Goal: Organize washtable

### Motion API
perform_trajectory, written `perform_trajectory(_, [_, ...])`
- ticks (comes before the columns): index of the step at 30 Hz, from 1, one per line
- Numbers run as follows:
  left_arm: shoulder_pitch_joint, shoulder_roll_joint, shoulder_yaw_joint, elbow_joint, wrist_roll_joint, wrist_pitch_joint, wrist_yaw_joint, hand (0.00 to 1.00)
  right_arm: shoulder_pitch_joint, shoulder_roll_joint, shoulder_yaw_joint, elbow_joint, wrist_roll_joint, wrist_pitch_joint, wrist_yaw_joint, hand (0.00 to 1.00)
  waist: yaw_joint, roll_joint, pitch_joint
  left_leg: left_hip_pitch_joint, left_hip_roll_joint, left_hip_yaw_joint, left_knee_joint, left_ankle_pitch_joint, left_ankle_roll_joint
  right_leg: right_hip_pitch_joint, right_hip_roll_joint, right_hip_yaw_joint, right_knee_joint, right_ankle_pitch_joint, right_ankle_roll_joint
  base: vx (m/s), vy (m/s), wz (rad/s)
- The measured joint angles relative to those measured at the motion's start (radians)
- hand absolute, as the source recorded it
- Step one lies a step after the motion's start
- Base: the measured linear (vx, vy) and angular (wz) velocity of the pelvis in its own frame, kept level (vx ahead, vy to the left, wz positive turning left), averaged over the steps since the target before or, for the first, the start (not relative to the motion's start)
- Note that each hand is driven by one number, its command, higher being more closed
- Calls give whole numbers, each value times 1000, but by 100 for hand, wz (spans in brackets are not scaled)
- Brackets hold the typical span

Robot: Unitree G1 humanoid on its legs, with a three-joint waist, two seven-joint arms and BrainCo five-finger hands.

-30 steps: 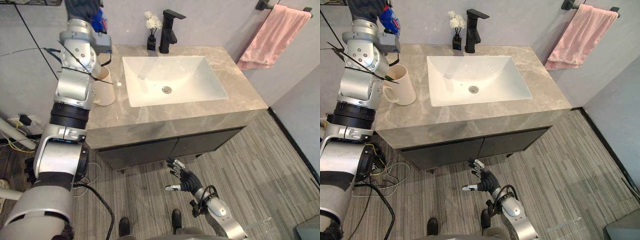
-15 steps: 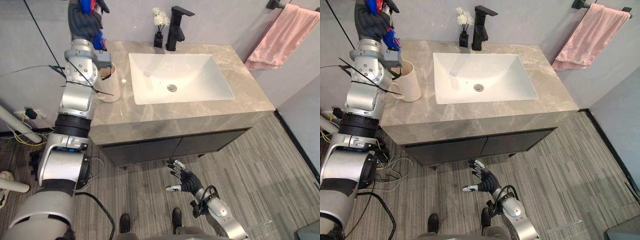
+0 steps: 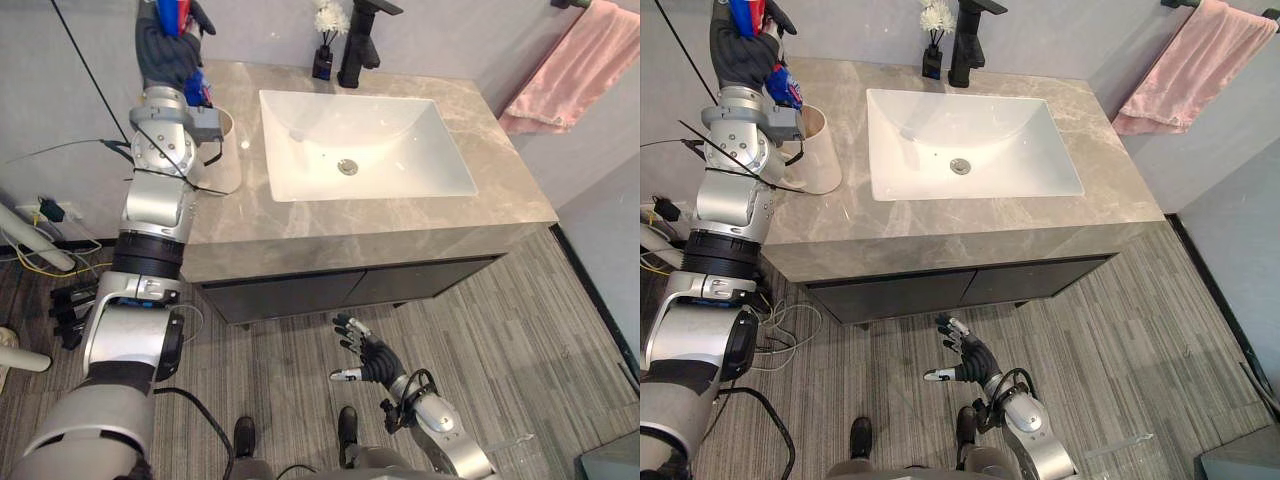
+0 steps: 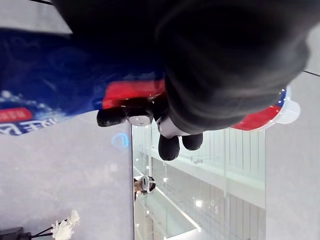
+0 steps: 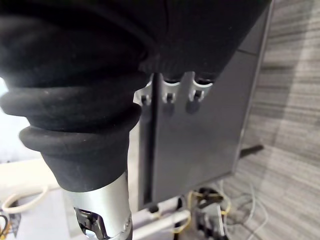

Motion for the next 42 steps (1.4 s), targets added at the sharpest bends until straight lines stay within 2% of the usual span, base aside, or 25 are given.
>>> perform_trajectory(8, [-2, -5, 13, -4, 0, -9, 1, 100, -9, 3, -1, 0, 0, 0, 0, 0, 12, -4, 12, -3, 0, 1, 0, 0, 0, -5, 0, 0, 1, -1, -1, 0, 0, 0])
perform_trajectory(11, [-3, -14, 34, -7, 0, -26, 2, 100, -18, 8, -1, 0, 0, 0, 0, 0, 13, -9, 24, -3, 0, 1, 0, 0, 0, -5, 0, 0, 1, -1, -1, 0, 0, 0])
perform_trajectory(19, [-2, -20, 34, -8, 0, -29, 1, 100, -28, 10, 0, 0, 0, 0, 0, 0, 15, -9, 25, -5, 0, -1, 0, 0, 0, -5, 0, -2, 0, -1, -1, 0, 0, 0])
perform_trajectory(28, [49, -62, 34, -55, 0, -48, -4, 100, -36, 9, 1, 0, 0, 0, 0, 0, 16, -6, 27, 0, -1, -6, 0, 0, 0, 3, 0, -5, 0, -1, -1, 0, 0, 0])
perform_trajectory(32, [68, -67, 31, -66, 0, -47, -5, 100, -43, 9, 1, 0, 1, 0, 0, 0, 16, 3, 33, 7, -1, -8, 0, 0, 0, 11, 0, -6, 1, -2, -2, 0, 0, 0])
perform_trajectory(35, [122, -73, 28, -65, 0, -20, -18, 100, -43, 8, 2, 0, 1, 0, 1, 0, 16, 11, 38, 7, -1, -9, 0, 1, 0, 11, 0, -6, 1, -2, -2, 0, 0, 0])
perform_trajectory(42, [156, -88, -5, -79, 9, -7, -43, 100, -43, 9, 3, 0, 1, 0, 1, 0, 19, 14, 37, 7, -2, -10, 0, 1, 0, 12, -1, -7, 1, -2, -2, 0, 0, 0])
